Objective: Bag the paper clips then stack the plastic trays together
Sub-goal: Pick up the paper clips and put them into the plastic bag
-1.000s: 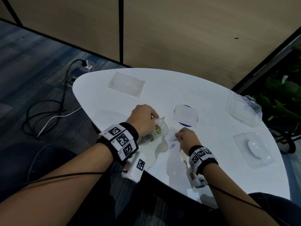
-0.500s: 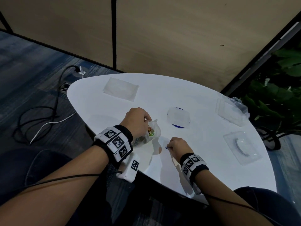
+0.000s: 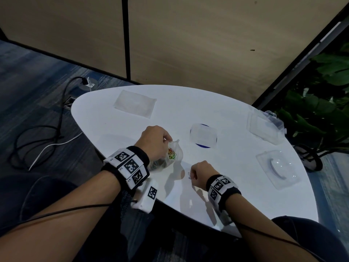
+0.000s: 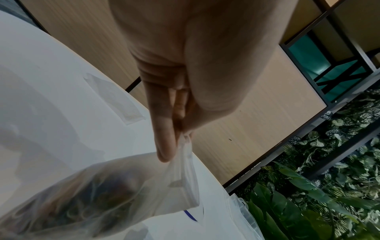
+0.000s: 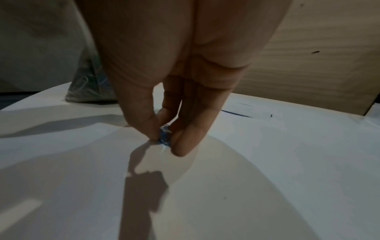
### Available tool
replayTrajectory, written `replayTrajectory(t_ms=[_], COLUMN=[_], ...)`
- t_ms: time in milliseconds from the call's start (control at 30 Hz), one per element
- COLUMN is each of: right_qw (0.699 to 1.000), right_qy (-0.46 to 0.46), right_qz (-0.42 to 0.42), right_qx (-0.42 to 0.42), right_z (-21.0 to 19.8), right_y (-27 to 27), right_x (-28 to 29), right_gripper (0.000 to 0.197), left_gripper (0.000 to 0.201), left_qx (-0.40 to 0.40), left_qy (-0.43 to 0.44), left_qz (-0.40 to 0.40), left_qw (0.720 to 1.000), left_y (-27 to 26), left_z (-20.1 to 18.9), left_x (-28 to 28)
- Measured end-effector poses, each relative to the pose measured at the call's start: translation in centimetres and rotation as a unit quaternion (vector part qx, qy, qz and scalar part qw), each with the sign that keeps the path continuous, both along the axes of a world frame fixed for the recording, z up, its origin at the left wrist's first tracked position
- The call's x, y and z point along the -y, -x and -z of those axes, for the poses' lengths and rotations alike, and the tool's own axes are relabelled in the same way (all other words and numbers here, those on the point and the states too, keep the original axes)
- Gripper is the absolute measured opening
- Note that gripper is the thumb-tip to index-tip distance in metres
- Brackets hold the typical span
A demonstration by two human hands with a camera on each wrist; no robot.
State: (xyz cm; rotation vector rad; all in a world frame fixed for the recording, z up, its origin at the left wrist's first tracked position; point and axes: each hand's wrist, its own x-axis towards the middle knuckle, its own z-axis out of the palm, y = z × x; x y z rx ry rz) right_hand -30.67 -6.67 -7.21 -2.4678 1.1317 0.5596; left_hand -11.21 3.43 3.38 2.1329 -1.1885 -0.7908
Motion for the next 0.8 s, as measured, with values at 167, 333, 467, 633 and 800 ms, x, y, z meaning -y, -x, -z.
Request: replayTrajectory(t_ms=[167,333,467,633,800], right_qw=[0.996,0.975,0.913,0.877,0.936], right_qy=[-0.030,-0.077,-0.128,-0.159,-0.086], right_qz=[0.060,0.148,0.214,0.178,0.038], right_qx=[0.058,0.147,0.321,0.418,0.339], right_z=[-0.3,-1.4,-5.0,-8.1,-7.5], right_y=[0.5,1.0,-1.1,-4.0,-4.6], right_x=[0.3,1.1,1.2,-0.6,-1.4], right_gripper=[0.025,0.007,0.006,0.007,0.006], left_gripper=[0.024,0.024,0.024,0.023,0.024], left_qx=[0.006,-0.001,0.004,0.010,0.015], left_qy=[0.001,0.002,0.002,0.004,0.001], left_qz=[0.007,0.008,0.010,0.012,0.041], left_qw=[1.000,1.000,1.000,1.000,0.999], left_y=[0.1,-0.2,-0.2,0.0,-0.2], left_z=[-0.2,-0.1,0.0,0.1,0.0], left_x=[-0.1,-0.1,0.0,0.2,0.2])
